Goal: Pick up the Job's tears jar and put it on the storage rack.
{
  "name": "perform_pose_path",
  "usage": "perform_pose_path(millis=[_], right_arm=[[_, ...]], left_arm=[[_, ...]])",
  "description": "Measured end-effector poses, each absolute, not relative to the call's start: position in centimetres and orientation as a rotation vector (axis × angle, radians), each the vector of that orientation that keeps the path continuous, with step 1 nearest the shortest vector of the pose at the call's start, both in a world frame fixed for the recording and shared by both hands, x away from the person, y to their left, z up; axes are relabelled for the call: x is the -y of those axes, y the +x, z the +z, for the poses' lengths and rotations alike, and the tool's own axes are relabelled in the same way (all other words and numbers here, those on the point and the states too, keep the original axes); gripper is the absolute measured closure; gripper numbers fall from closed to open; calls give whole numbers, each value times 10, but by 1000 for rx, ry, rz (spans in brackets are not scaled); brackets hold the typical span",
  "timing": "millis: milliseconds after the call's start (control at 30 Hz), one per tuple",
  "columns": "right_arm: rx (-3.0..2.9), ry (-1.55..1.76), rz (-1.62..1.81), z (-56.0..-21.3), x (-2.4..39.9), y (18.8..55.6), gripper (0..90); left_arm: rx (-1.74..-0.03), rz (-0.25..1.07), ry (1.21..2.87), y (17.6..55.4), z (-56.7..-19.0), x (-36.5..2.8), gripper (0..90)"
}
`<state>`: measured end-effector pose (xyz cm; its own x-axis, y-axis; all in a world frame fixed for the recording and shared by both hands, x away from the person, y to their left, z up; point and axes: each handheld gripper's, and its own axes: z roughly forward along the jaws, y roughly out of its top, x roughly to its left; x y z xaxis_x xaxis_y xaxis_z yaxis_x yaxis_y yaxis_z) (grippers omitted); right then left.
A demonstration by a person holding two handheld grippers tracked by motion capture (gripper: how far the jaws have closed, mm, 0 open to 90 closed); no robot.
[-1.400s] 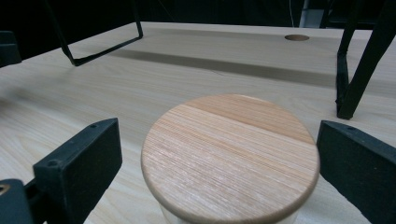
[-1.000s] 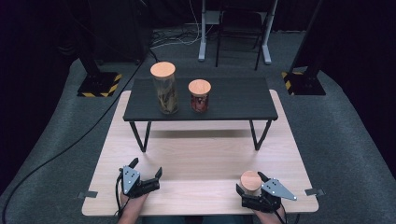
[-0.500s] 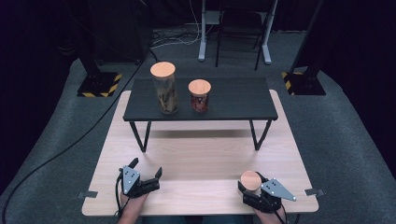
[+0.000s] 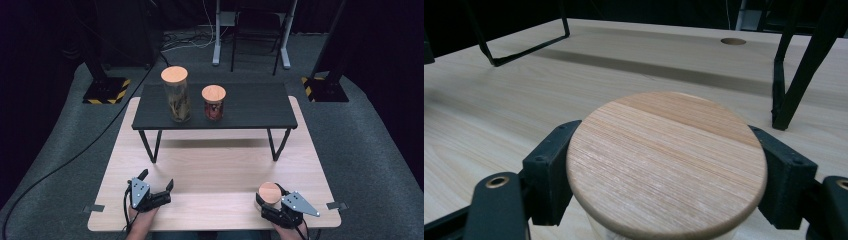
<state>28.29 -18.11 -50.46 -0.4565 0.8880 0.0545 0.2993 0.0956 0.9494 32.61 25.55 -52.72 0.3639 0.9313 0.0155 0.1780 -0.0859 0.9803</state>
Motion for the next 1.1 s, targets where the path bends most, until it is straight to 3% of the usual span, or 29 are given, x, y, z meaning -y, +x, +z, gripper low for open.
perform_pose_path(millis=[1100], right_arm=[[-1789,1088,1464,-444,181,293,226]], left_arm=[[-1038,866,1543,327,-527,-255,7]])
